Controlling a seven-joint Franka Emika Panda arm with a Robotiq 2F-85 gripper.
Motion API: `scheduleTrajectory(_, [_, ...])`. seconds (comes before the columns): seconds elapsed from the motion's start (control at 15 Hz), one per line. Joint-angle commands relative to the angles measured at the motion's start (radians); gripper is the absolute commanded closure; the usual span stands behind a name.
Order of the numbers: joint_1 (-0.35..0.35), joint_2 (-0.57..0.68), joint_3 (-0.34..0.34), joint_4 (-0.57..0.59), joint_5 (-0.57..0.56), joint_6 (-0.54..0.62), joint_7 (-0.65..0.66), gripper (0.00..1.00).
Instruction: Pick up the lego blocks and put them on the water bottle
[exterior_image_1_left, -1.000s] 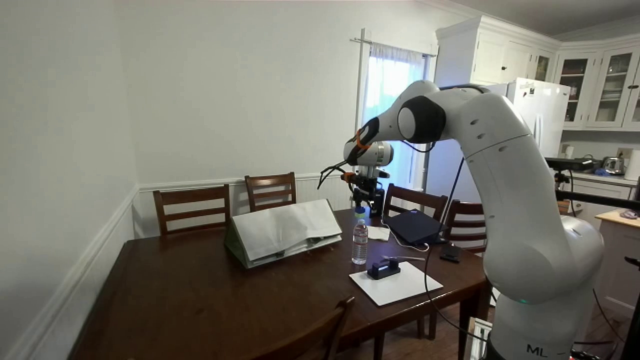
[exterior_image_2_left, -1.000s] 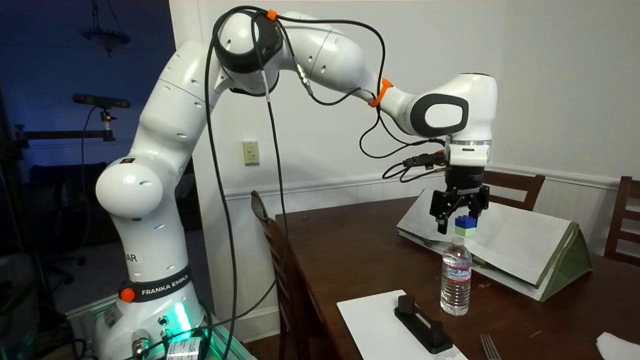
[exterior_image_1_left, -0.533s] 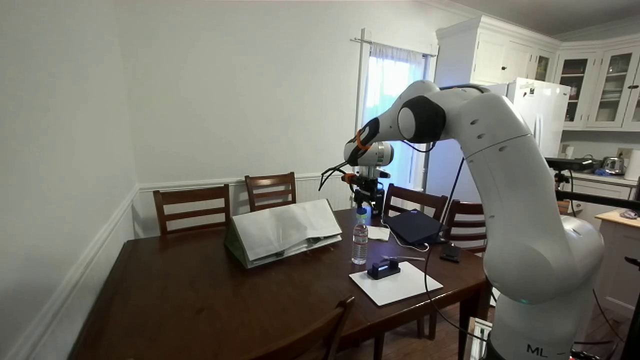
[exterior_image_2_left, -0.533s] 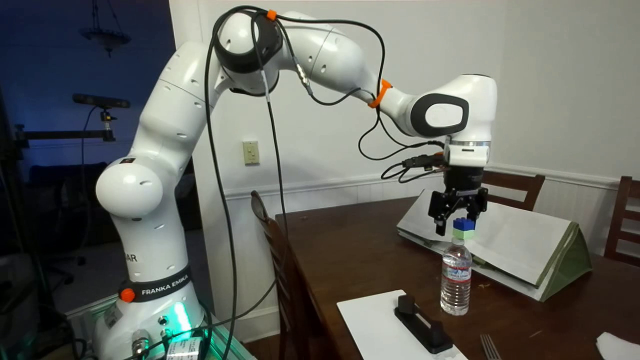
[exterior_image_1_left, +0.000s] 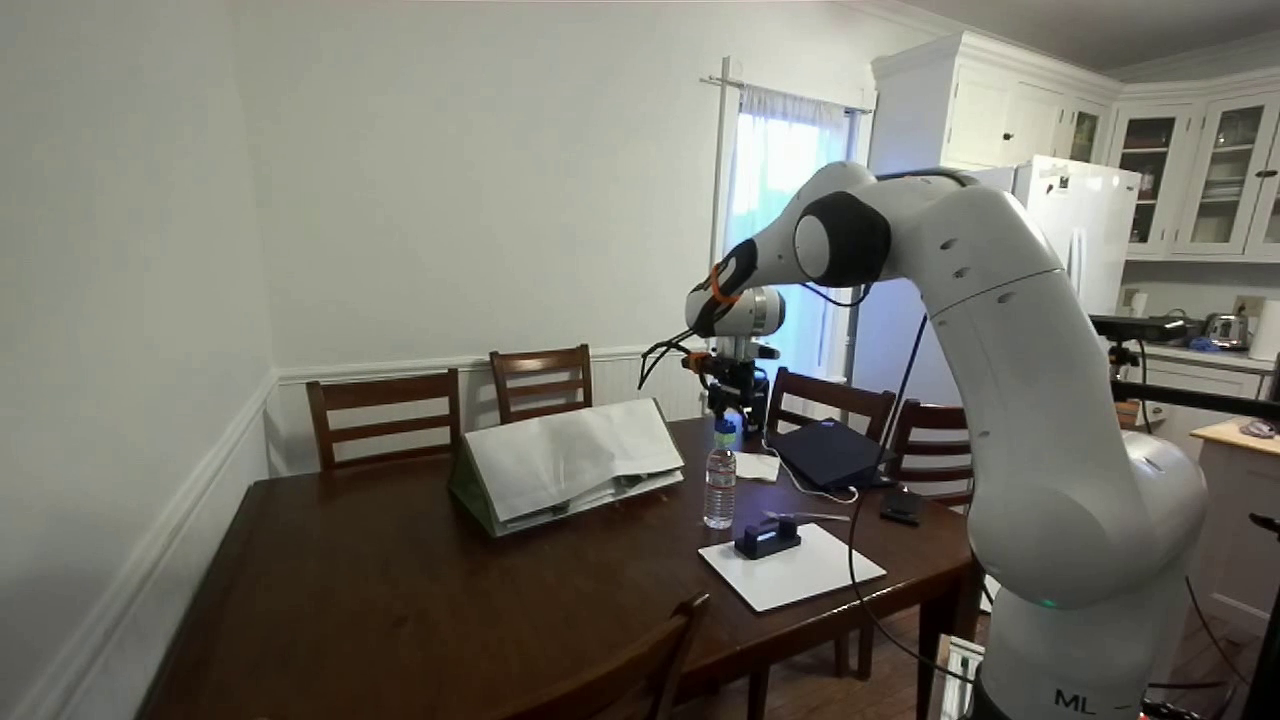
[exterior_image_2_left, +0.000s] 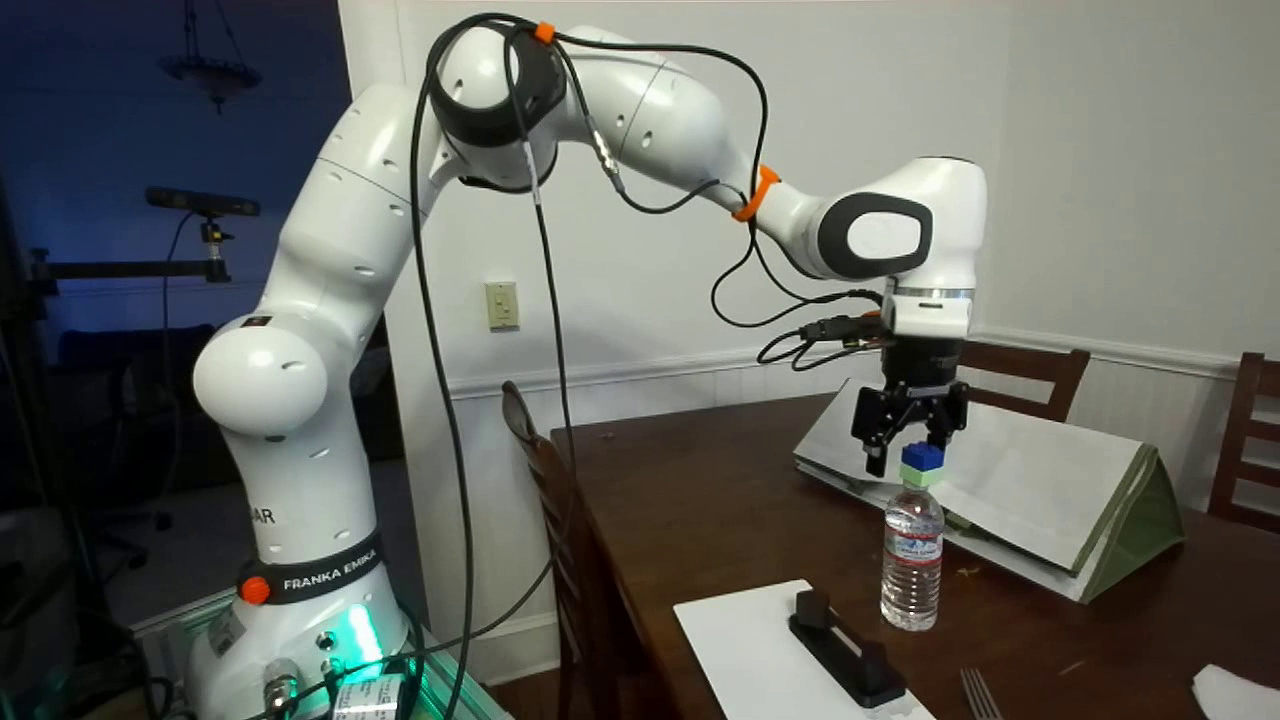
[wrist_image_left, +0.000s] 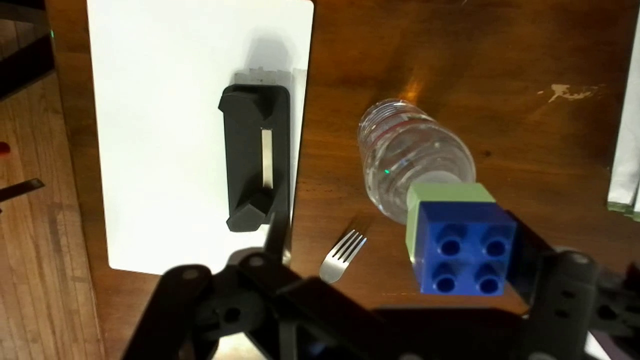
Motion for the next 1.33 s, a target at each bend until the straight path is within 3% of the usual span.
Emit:
scheduleTrajectory(0.0, [0.013, -0.024, -0.009, -0.029, -0.027, -0.001, 0.01, 0.0])
scheduleTrajectory(0.93, [0.001, -0.046, 0.026, -0.029, 0.012, 0.038, -0.048, 0.0])
scheduleTrajectory(1.13, [0.001, -0.108, 0.045, -0.06, 0.01, 0.047, -0.158, 0.0])
scheduleTrajectory(1.27, [0.032, -0.216, 0.029, -0.108, -0.06, -0.008, -0.244, 0.0])
